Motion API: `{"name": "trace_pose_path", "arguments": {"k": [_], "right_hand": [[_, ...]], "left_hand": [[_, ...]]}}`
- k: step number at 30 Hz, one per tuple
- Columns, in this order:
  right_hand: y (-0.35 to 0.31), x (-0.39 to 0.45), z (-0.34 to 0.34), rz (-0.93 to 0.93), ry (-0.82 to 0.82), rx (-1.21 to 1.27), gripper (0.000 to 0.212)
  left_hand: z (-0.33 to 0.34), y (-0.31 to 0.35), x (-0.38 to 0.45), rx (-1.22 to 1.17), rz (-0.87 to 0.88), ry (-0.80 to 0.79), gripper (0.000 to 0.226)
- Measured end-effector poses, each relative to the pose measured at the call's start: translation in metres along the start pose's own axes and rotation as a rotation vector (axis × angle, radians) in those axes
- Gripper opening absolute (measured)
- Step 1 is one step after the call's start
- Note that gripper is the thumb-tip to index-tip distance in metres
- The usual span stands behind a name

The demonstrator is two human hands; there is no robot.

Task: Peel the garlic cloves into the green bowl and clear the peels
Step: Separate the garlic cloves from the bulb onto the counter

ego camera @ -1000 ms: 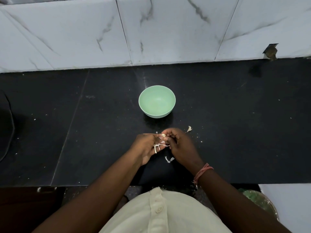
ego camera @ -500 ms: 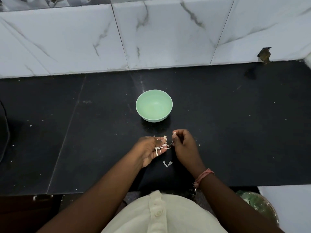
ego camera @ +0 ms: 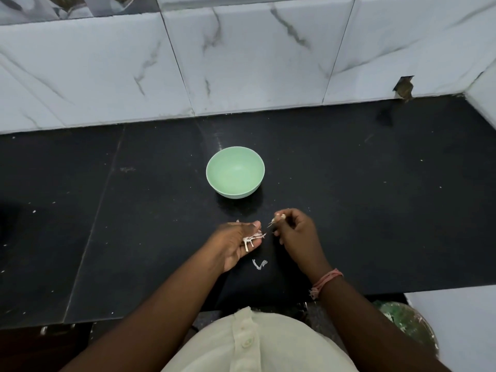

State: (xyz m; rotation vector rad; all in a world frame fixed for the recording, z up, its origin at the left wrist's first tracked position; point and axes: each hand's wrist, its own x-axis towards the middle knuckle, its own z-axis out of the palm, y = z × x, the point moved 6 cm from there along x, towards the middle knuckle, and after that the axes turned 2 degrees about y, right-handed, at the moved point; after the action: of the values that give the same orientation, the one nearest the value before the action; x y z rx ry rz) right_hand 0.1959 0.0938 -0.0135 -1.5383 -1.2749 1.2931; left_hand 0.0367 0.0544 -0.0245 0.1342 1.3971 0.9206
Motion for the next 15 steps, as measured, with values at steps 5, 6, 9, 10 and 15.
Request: {"name": "trace_pose_path", "arguments": {"k": [5,6,9,10,15], "right_hand": [[0.005,0.016,-0.031,0.071,0.194,-0.337,0.015],[0.003,0.017,-0.030,0.061,0.181,-0.400,0.017],[-0.008,0.016,-0.021,0.004,0.156,-0.487,0.023],[-0.012,0.013,-0.017,-0.027,0.163,-0.502,0.026],[-0.032,-0.006,0.008,-0.310,0.162,-0.548,0.027]], "left_hand": [[0.000,0.004,-0.001,-0.115,-0.049,-0.030,0.023],[0.000,0.005,-0.002,-0.148,-0.048,-0.039,0.028],[-0.003,0.005,-0.004,-0.222,-0.039,-0.065,0.042],[-0.003,0.005,-0.005,-0.223,-0.031,-0.074,0.044],[-0.001,0.005,-0.015,-0.246,0.054,-0.102,0.046]]}}
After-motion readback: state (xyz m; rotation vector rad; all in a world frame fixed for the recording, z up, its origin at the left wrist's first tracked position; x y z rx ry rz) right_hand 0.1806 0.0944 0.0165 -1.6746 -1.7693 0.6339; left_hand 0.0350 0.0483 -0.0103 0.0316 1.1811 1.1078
